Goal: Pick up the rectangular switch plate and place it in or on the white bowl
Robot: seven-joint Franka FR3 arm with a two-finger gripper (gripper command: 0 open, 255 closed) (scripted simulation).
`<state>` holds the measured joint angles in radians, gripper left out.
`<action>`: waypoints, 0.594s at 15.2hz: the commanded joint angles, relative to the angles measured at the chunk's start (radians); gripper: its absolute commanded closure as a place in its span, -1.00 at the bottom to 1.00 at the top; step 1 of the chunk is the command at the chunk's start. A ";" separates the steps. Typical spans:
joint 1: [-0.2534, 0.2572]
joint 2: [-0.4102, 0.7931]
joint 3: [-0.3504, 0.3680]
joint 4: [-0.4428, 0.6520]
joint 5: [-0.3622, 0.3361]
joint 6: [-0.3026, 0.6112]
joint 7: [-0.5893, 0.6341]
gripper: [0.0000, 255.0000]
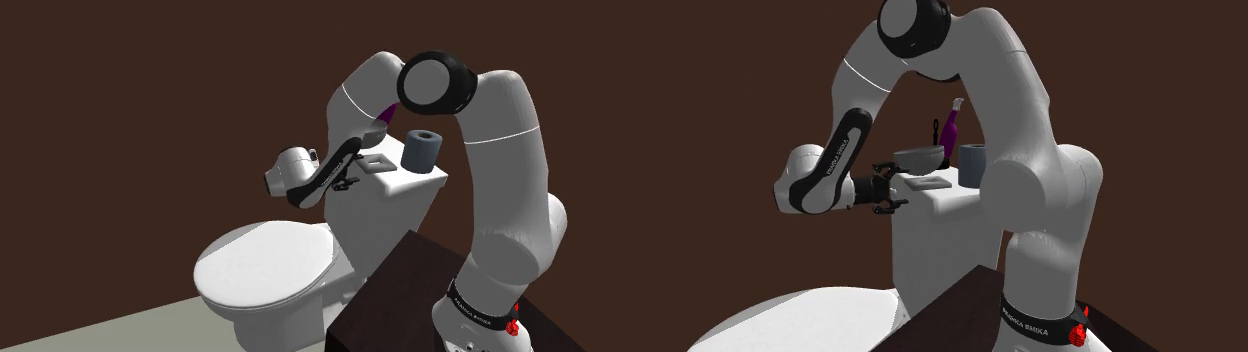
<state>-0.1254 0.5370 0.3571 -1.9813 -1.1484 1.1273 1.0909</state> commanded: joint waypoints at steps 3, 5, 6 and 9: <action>-0.002 -0.002 -0.001 -0.004 -0.001 0.002 0.000 -1.00; -0.002 -0.002 -0.001 -0.004 -0.001 0.002 0.000 -1.00; -0.002 -0.002 -0.001 -0.004 -0.001 0.002 0.000 1.00; -0.002 -0.002 -0.001 -0.004 -0.001 0.002 0.000 1.00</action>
<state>-0.1274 0.5345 0.3565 -1.9850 -1.1495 1.1297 1.0909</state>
